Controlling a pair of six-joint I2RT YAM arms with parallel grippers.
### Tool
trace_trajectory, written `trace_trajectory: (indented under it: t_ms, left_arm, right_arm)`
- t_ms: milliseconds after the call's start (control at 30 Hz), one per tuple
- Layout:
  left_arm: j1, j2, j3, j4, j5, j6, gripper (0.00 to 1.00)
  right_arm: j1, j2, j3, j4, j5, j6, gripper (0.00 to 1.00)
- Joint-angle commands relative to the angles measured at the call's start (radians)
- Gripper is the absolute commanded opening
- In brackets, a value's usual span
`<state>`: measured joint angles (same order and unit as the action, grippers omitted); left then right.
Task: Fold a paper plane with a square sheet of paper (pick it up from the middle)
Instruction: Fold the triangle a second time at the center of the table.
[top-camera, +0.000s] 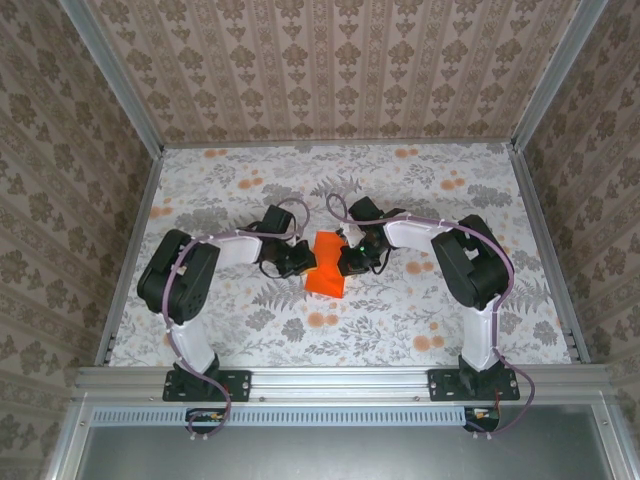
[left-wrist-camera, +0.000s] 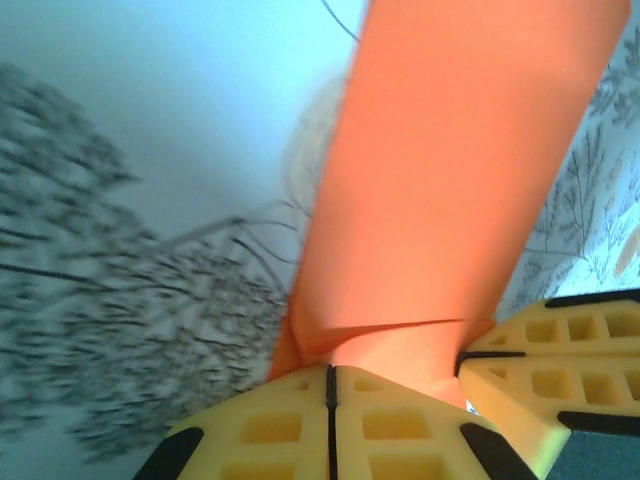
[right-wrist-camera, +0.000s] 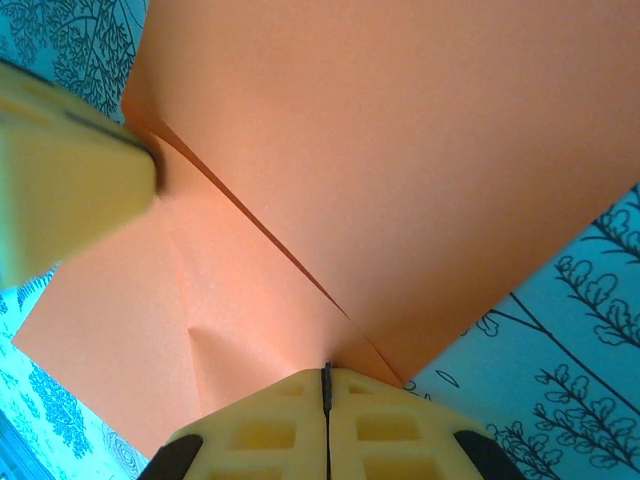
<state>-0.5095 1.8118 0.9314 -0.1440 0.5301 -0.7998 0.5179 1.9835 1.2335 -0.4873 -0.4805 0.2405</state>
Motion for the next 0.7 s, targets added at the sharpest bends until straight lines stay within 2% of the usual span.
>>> trace_trajectory:
  t_ms: [0,167,300,467,667]
  left_arm:
    - [0.046,-0.01,0.026,-0.068,-0.041,0.058,0.09]
    - [0.047,-0.066,0.049,-0.067,-0.02,0.074,0.09]
    - [-0.009,-0.11,0.061,-0.08,-0.026,0.079,0.09]
    - [-0.071,-0.078,0.07,-0.091,-0.053,0.073,0.09]
    - [-0.084,-0.002,0.084,-0.051,-0.022,0.057,0.08]
  right_arm:
    - [-0.008,0.06,-0.021,-0.113,0.154,-0.027,0.08]
    - [-0.009,0.058,-0.019,-0.111,0.15,-0.022,0.08]
    - [-0.008,0.055,-0.019,-0.113,0.15,-0.021,0.08]
    - [-0.008,0.055,-0.017,-0.112,0.148,-0.022,0.08]
    - [-0.009,0.06,-0.017,-0.112,0.149,-0.022,0.08]
